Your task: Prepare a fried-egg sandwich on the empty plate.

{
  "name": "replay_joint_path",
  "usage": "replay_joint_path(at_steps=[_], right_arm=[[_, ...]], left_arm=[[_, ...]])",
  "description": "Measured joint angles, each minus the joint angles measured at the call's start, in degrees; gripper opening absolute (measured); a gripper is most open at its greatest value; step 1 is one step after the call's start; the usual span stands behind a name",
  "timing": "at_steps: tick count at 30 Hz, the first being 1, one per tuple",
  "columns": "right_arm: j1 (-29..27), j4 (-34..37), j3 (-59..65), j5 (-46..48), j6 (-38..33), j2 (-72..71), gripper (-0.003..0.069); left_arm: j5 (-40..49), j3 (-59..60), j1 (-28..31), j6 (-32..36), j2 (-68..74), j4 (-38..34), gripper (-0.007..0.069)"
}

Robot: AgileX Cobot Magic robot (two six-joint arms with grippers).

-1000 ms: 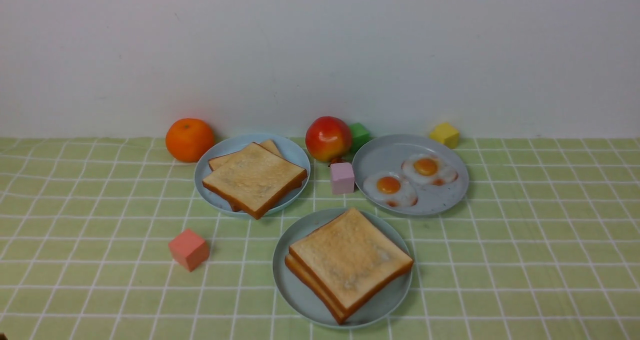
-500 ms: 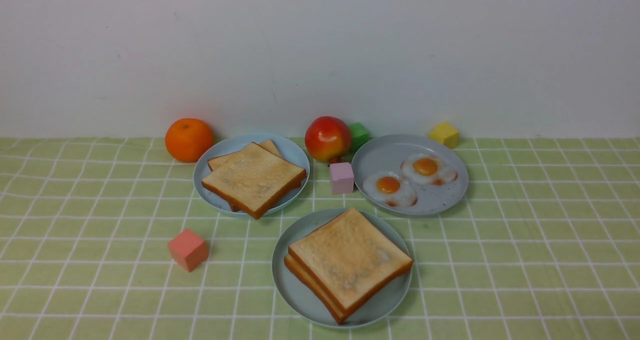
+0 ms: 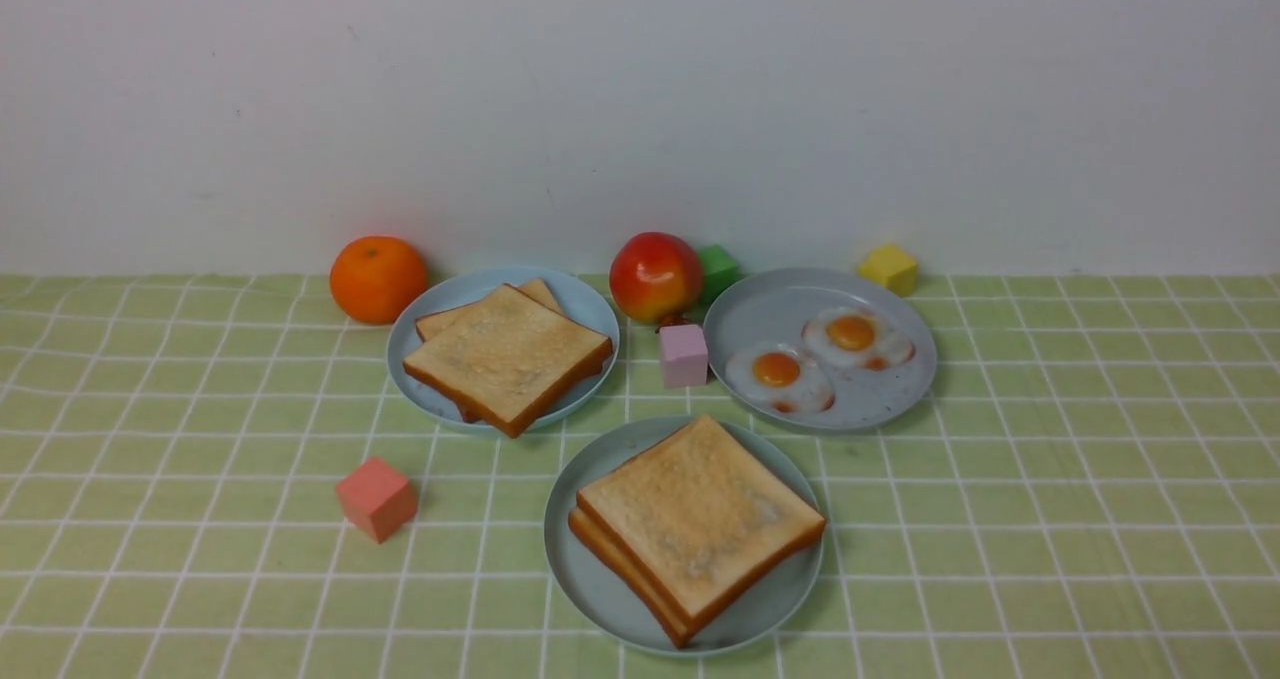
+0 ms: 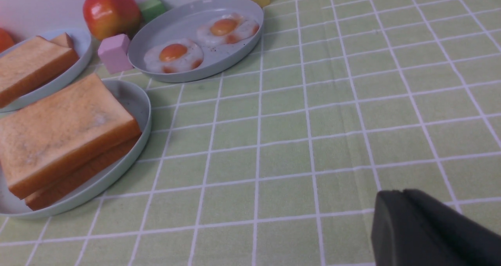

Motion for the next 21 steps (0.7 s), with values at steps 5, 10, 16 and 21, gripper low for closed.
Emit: replay_joint_path(at_steps=[5,10,16,21], right_arm=[[0.0,0.0,0.0,0.0,0.0,0.0,0.0043],[0.0,0.0,0.0,0.0,0.0,0.0,0.0049],[0.0,0.0,0.0,0.0,0.0,0.0,0.0059],[0.0,0.0,0.0,0.0,0.0,0.0,0.0068]], left_arm=[[0.0,0.0,0.0,0.0,0.0,0.0,-0.0013],[-0.1,0.0,0.0,0.0,0.0,0.0,-0.0013],[-0.1,0.0,0.0,0.0,0.0,0.0,-0.0013],[-0.1,0.0,0.0,0.0,0.0,0.0,-0.0013]])
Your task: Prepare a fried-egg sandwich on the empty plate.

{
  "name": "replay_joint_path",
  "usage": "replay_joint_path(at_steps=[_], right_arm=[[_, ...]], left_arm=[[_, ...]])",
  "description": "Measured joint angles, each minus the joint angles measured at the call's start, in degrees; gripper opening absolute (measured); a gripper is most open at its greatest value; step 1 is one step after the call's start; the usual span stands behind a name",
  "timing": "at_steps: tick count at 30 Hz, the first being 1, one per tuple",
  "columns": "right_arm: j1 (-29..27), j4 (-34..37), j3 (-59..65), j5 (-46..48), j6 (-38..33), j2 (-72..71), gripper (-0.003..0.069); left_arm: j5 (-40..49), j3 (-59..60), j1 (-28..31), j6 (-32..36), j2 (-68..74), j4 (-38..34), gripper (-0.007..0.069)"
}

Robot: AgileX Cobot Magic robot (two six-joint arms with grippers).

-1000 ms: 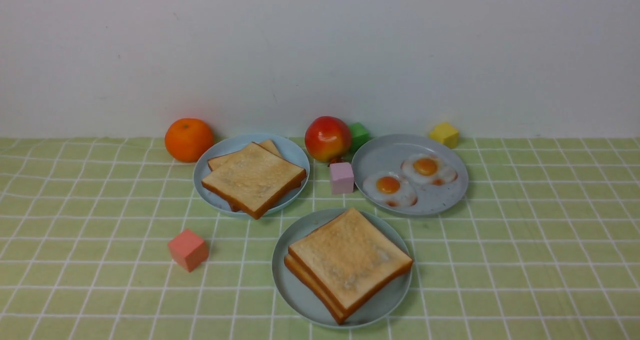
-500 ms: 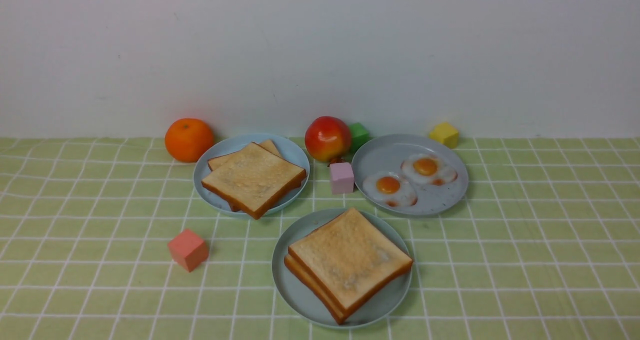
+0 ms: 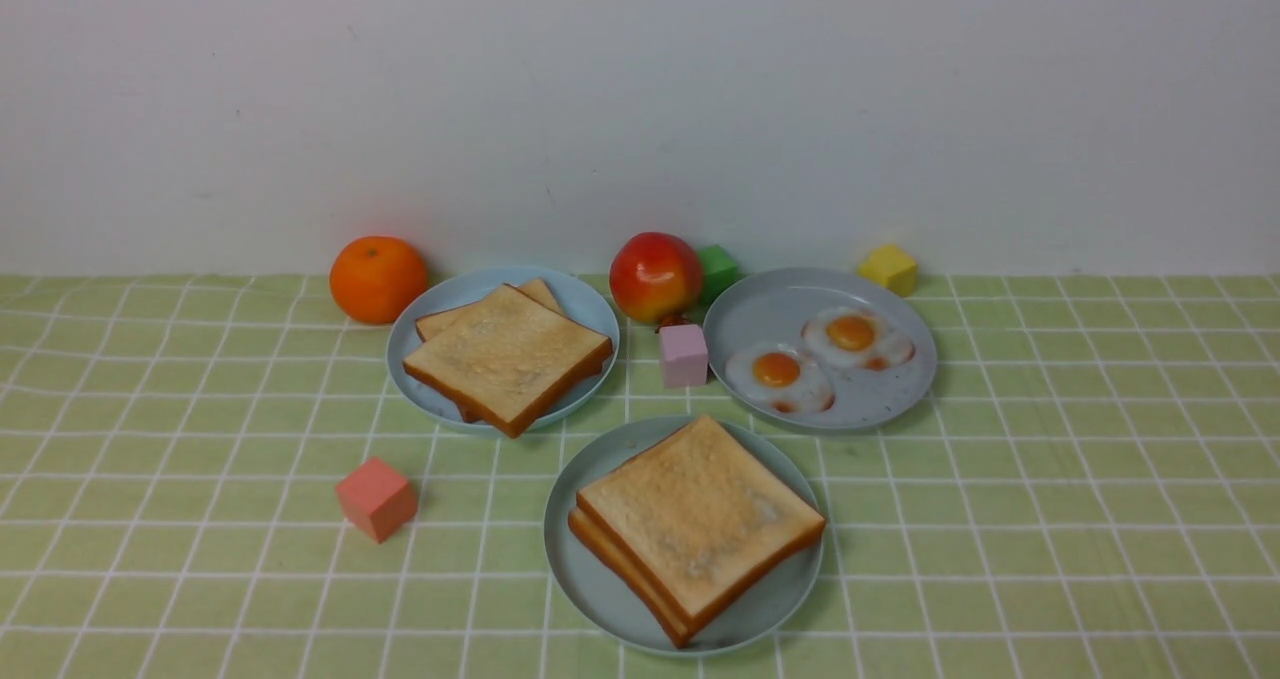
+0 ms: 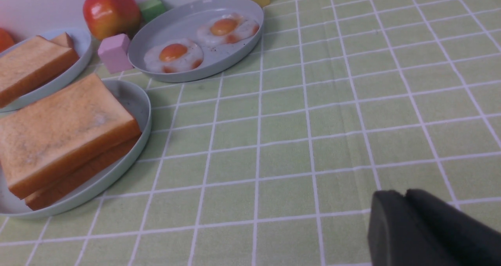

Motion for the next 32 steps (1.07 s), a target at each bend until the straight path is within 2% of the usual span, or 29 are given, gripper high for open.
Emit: replay_joint_path(at_steps=[32], right_arm=[[0.0,0.0,0.0,0.0,0.0,0.0,0.0102]], left_arm=[[0.0,0.0,0.0,0.0,0.0,0.0,0.0017]])
